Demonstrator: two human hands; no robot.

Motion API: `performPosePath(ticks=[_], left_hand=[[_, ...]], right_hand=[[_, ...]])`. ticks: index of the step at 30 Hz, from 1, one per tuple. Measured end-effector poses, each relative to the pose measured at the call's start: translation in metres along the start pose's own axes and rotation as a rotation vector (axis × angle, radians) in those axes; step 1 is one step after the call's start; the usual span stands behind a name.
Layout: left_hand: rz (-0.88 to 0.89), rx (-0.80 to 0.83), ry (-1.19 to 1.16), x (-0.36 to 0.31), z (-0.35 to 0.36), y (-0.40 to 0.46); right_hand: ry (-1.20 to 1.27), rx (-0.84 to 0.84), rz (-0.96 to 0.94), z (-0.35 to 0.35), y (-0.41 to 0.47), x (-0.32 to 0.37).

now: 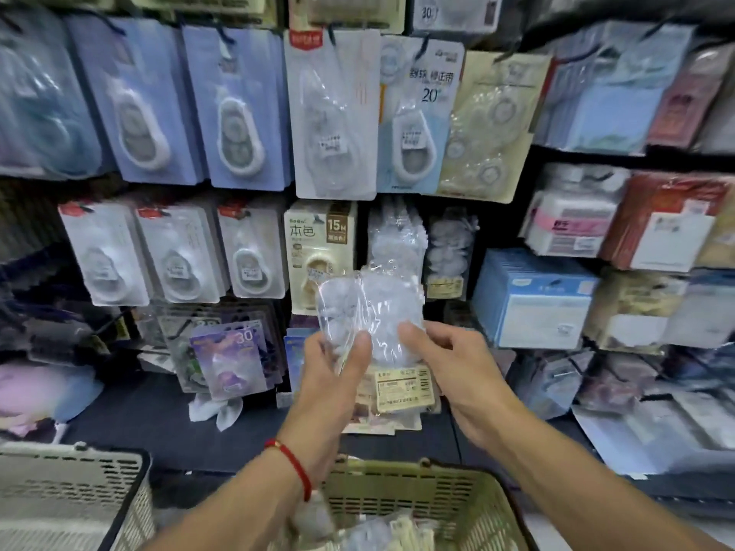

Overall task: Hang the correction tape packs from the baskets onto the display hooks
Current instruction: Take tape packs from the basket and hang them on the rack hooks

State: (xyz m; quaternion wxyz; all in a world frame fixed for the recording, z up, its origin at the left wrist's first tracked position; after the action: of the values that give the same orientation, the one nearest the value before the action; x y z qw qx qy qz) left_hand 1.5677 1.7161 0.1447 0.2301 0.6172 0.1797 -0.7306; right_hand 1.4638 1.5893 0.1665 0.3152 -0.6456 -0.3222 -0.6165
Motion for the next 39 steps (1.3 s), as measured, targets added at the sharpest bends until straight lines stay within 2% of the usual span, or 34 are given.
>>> performPosePath(ticks=[3, 8, 11, 14, 27, 30, 33, 35, 37, 39], left_hand=[[0.075, 0.029, 0.040, -0.005, -0.012, 0.018], [0.140, 0.065, 0.085, -0.004, -0.034, 0.036], [0.221, 0.037, 0.169, -0.007, -0.048, 0.039], [0.265, 0.007, 0.106, -0.009, -0.054, 0.041], [0.296, 0.022, 0.004, -0.008, -0.048, 0.045], [0.286, 0.038, 0.003, -0.008, -0.044, 0.044], [0.274, 0.046, 0.003, -0.004, -0.041, 0.042], [0.260, 0.064, 0.004, -0.002, -0.040, 0.040], [0.247, 0.087, -0.004, 0.000, -0.039, 0.039], [0.227, 0.108, -0.017, 0.002, -0.037, 0.038]], right_hand=[[0.018, -0.086, -0.038, -0.010, 0.008, 0.008], [-0.003, -0.112, -0.125, -0.029, 0.014, 0.004], [-0.080, -0.237, -0.200, -0.045, 0.019, 0.008], [-0.125, -0.332, -0.228, -0.059, 0.024, 0.013], [-0.245, -0.362, -0.244, -0.078, 0.039, 0.011], [-0.357, -0.364, -0.191, -0.085, 0.059, 0.011], [-0.495, -0.339, -0.051, -0.093, 0.075, 0.009], [-0.702, -0.319, 0.041, -0.092, 0.068, 0.005], [-0.962, -0.363, -0.026, -0.083, 0.050, 0.000], [-0.993, -0.331, -0.150, -0.069, 0.033, -0.003]])
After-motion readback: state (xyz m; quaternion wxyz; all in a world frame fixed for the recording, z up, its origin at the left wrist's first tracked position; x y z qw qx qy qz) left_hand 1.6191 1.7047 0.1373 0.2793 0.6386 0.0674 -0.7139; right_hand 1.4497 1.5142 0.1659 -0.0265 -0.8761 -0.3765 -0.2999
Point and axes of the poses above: each hand's wrist, its own y-axis towards the middle knuckle, its own z-axis out of the palm, x = y × z, the point moved 1 cm from there along y, towards the middle knuckle, and after that the axes turned 11 degrees about x, right-handed, at the moved point
